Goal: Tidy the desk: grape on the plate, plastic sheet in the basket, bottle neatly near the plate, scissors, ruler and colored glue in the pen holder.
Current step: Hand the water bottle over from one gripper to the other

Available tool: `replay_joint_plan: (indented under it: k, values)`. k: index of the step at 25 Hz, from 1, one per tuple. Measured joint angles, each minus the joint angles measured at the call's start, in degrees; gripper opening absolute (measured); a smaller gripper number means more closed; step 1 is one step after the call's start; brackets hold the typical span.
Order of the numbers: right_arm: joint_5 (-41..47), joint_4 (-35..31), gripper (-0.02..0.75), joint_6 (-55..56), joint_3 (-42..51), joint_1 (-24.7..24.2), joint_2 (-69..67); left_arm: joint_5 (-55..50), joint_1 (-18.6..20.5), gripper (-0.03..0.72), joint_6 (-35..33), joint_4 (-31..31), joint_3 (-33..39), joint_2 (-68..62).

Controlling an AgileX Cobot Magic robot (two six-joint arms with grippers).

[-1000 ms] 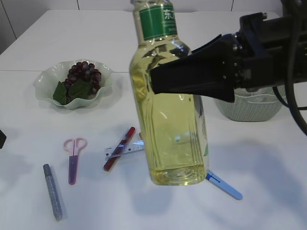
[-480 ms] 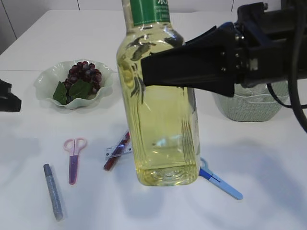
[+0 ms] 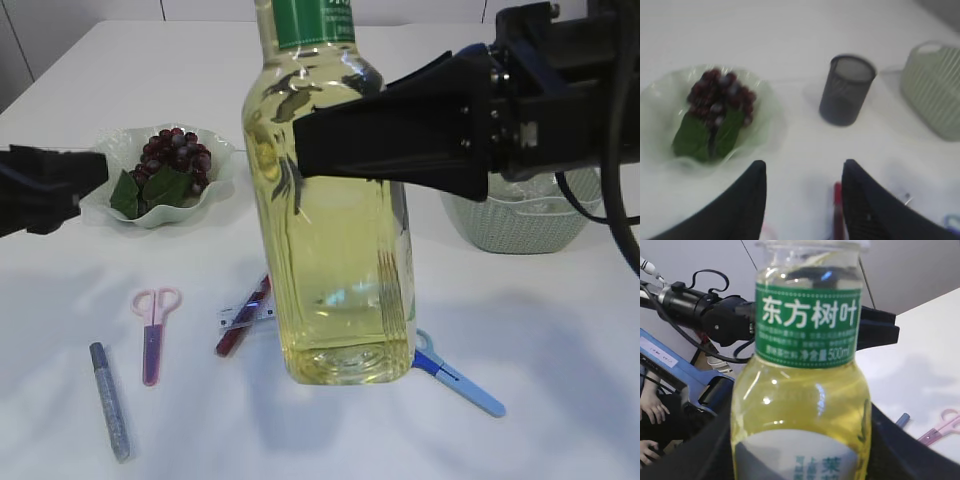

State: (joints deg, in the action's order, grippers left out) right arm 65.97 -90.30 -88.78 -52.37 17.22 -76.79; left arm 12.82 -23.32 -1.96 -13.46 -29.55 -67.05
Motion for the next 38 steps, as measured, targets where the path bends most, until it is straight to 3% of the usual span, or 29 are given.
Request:
replay_joint_plan:
  k: [2,4,8,11,17,32,35,38]
  values:
    - [0.0,0.0,0.459,-0.76,0.0,0.0,0.0,7.73,-3.29,0.361,4.77,2.03,1.3,1.08]
    - [0.0,-0.09,0.459,-1.82,0.0,0.0,0.0,12.83,-5.35,0.361,14.7,8.29,1.55,1.62]
    - [0.0,-1.17,0.459,-4.64,0.0,0.0,0.0,21.13,-6.16,0.361,37.6,29.26,1.55,1.88]
    - [0.0,-3.39,0.459,-6.12,0.04,0.0,0.0,24.34,-6.42,0.361,47.35,41.92,1.55,1.88]
    - [0.0,-4.74,0.459,-8.17,0.04,0.0,0.0,29.37,-6.42,0.361,54.43,53.07,1.8,1.88]
    - [0.0,-4.74,0.459,-11.38,-0.87,0.0,0.0,39.08,-6.42,0.363,64.85,66.19,1.8,1.88]
    - [0.0,-4.74,0.459,-11.51,-0.87,0.0,0.0,39.2,-6.42,0.396,65.46,66.56,1.8,1.59]
    - [0.0,-4.74,0.459,-11.51,-0.87,0.0,0.0,40.93,-6.42,0.482,65.75,66.56,1.8,-0.57]
